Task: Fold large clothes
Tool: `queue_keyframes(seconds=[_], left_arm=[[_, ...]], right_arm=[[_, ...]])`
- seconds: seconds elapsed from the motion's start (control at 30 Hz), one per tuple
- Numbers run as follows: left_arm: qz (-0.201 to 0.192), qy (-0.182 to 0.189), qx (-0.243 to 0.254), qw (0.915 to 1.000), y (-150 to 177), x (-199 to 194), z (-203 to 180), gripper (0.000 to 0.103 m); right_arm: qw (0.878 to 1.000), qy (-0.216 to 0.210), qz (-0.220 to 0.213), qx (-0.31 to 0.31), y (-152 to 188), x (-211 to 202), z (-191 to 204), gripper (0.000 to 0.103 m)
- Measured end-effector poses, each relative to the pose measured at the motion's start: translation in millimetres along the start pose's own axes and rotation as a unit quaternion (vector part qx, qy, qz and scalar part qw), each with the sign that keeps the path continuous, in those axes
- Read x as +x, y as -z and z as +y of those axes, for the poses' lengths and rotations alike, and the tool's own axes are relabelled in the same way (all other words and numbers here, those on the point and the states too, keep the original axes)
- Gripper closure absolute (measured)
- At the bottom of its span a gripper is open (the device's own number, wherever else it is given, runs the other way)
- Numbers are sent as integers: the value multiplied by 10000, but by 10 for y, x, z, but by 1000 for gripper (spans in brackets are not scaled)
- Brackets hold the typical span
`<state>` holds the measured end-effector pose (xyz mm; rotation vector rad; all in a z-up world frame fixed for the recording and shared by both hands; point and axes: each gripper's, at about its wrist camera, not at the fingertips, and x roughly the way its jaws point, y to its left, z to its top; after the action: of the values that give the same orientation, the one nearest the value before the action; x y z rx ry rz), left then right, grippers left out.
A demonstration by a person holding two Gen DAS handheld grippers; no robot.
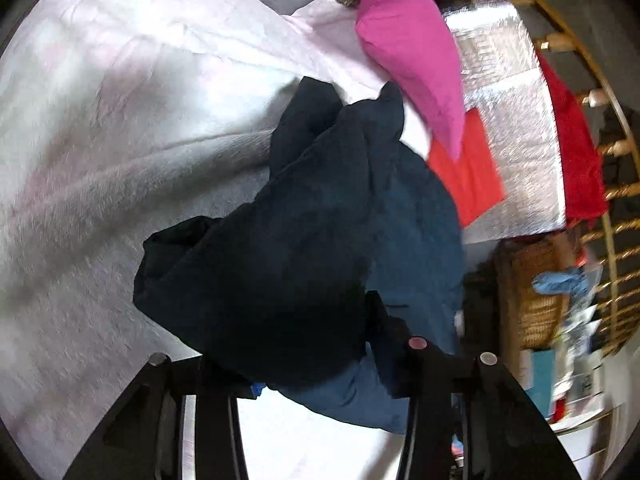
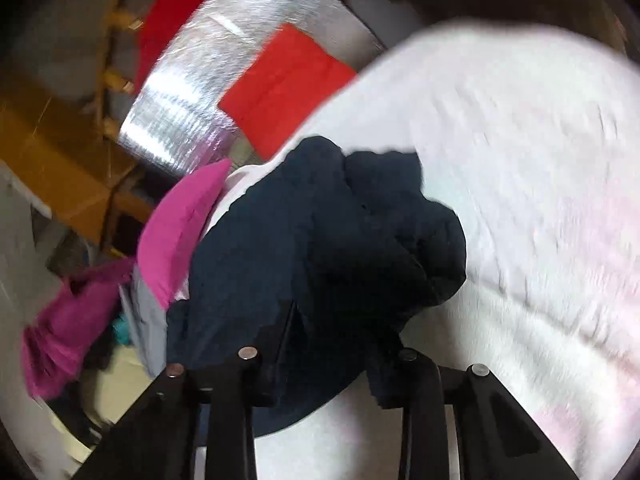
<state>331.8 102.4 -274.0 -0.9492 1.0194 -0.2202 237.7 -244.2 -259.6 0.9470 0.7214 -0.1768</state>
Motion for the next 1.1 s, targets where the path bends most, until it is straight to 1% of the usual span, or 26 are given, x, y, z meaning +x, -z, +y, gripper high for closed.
queue_keyframes(seconds=[0.03,0.07,0.1,0.2,0.23,0.27,0.3,0.33,0.37,0.4,0.47,0.57,0.67,0.73,0.77,0.8,0.87,0.9,0.97,1.0,1.03,1.1], left_arm=[[38,-74,4,10000,1,67,14,55],[34,-107,-1,9999,-13,89,31,52],[35,-139,35,9999,-44,107,32,51],[76,-129,62,9999,-87,106,8,51],[90,-145,18,9999,-98,95,9,48],[85,-196,-25,9998,-113,67,22,43],[60,-214,-48,9997,-123,61,31,41],[23,-248,-111,9996,-136,39,56,35],[-18,-278,-199,9994,-143,18,83,32],[-48,-273,-250,9993,-115,-3,116,31],[-57,-191,-359,9992,-113,-23,155,30],[-64,-152,-388,9991,-110,-1,192,30],[-65,-103,-402,9991,-99,-12,233,31],[-62,-59,-389,9992,-121,9,248,31],[-73,-33,-380,9992,-135,9,261,37],[-63,4,-372,9993,-144,-1,277,40],[-63,83,-330,9994,-176,2,276,50],[-85,80,-304,9995,-182,2,251,52],[-181,58,-185,9996,-185,-47,205,63],[-241,42,-123,9996,-185,-76,183,65],[-312,10,-40,9995,-191,-119,160,67],[-351,-54,44,9994,-212,-159,149,67]], right_arm=[[9996,114,216,108,38,63,-68,70],[9991,126,344,227,56,101,-141,70],[9986,55,417,306,59,106,-189,70],[9988,-172,426,191,29,-21,-199,70],[9981,-247,512,226,24,-55,-227,70],[9971,-337,583,349,25,-75,-251,67],[9961,-430,596,488,21,-94,-285,67],[9943,-570,554,709,1,-165,-389,65],[9922,-672,492,924,-18,-226,-492,54],[9894,-770,445,1147,-23,-234,-549,41],[9854,-801,370,1454,-49,-242,-662,25],[9783,-974,469,1766,-98,-86,-737,25],[9794,-717,629,1781,-123,145,-747,25],[9793,-791,537,1786,-140,243,-712,25],[9812,-782,465,1700,-149,274,-670,28],[9842,-681,377,1592,-153,281,-632,41],[9881,-529,250,1425,-128,260,-551,55],[9901,-510,136,1300,-119,203,-490,63],[9941,-453,-62,986,-120,122,-284,71],[9952,-472,-203,834,-86,10,-196,72],[9956,-501,-256,749,-58,-64,-161,73],[9972,-405,-204,588,18,-173,-156,73]])
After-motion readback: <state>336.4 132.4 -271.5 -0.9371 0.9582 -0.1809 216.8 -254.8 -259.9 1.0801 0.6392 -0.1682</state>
